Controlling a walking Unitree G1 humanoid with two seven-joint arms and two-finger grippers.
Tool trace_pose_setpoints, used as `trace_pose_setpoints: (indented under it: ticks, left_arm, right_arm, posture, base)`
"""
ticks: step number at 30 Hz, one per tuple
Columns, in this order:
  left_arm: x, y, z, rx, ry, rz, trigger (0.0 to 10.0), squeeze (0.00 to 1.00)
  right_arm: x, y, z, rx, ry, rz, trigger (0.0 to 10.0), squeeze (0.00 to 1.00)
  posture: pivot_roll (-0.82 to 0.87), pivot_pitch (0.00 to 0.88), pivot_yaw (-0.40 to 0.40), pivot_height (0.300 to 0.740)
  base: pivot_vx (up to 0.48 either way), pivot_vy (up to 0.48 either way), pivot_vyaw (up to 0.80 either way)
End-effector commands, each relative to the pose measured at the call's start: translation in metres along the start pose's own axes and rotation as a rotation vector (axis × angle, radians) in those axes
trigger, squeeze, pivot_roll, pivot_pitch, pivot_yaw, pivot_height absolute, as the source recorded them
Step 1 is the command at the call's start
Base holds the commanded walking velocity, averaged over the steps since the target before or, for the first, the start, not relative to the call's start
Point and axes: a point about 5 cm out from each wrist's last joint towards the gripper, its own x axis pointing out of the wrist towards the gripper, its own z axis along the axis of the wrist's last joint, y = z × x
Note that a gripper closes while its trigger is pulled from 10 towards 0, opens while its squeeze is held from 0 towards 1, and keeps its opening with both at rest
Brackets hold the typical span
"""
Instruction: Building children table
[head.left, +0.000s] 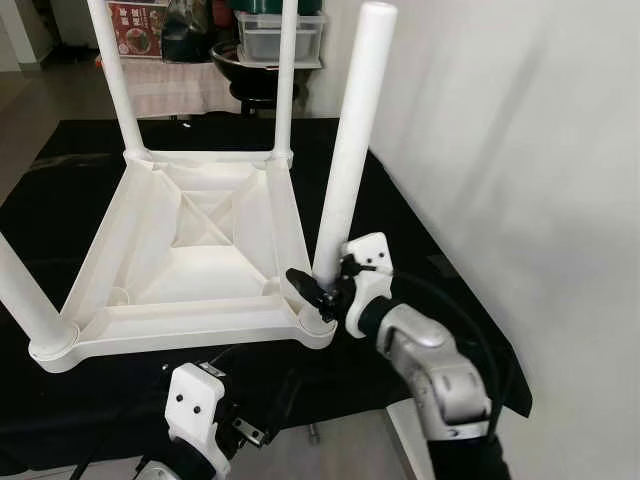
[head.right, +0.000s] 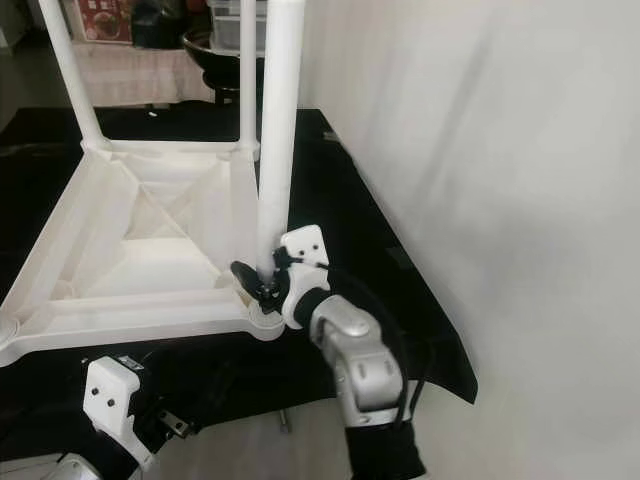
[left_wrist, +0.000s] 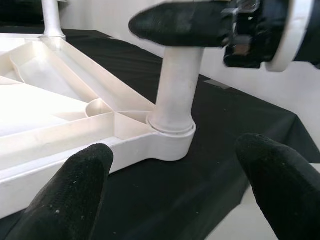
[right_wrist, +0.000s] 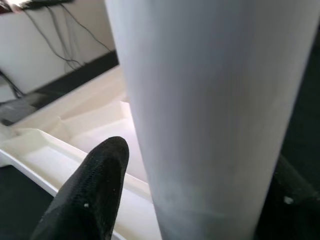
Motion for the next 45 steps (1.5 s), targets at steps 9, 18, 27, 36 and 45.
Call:
trace_pose_setpoints:
  ticks: [9,18,27,36,45]
  left_arm:
    - [-0.003,-0.004,-0.003,-0.019,0.030,-0.023,10.0,0.00]
    - [-0.009,-0.008,-0.001,-0.026,0.037,-0.015,10.0,0.00]
    - [-0.008,-0.007,-0.001,-0.024,0.035,-0.012,10.0,0.00]
    - [-0.004,-0.001,-0.003,-0.013,0.031,-0.005,10.0,0.00]
    - [0.003,0.004,-0.009,-0.001,0.035,0.003,10.0,0.00]
  right_arm:
    - [0.010,-0.019,0.006,-0.155,0.080,0.435,10.0,0.00]
    - [0.035,-0.029,0.013,-0.140,0.108,0.449,0.0,0.00]
    - [0.030,-0.043,0.007,-0.150,0.114,0.255,0.0,0.00]
    - [-0.012,-0.029,-0.027,0.051,0.053,-0.455,0.0,0.00]
    - [0.013,0.003,-0.030,0.052,0.062,-0.247,10.0,0.00]
  posture:
    - [0.08,0.131,-0.105,0.740]
    - [0.10,0.153,-0.113,0.740]
    - [0.08,0.148,-0.117,0.740]
    - [0.05,0.117,-0.101,0.740]
    - [0.06,0.072,-0.103,0.740]
  base:
    - [0.000,0.000,0.00]
    - [0.000,0.000,0.00]
    - [0.000,0.000,0.00]
    - [0.000,0.000,0.00]
    - [0.000,0.000,0.00]
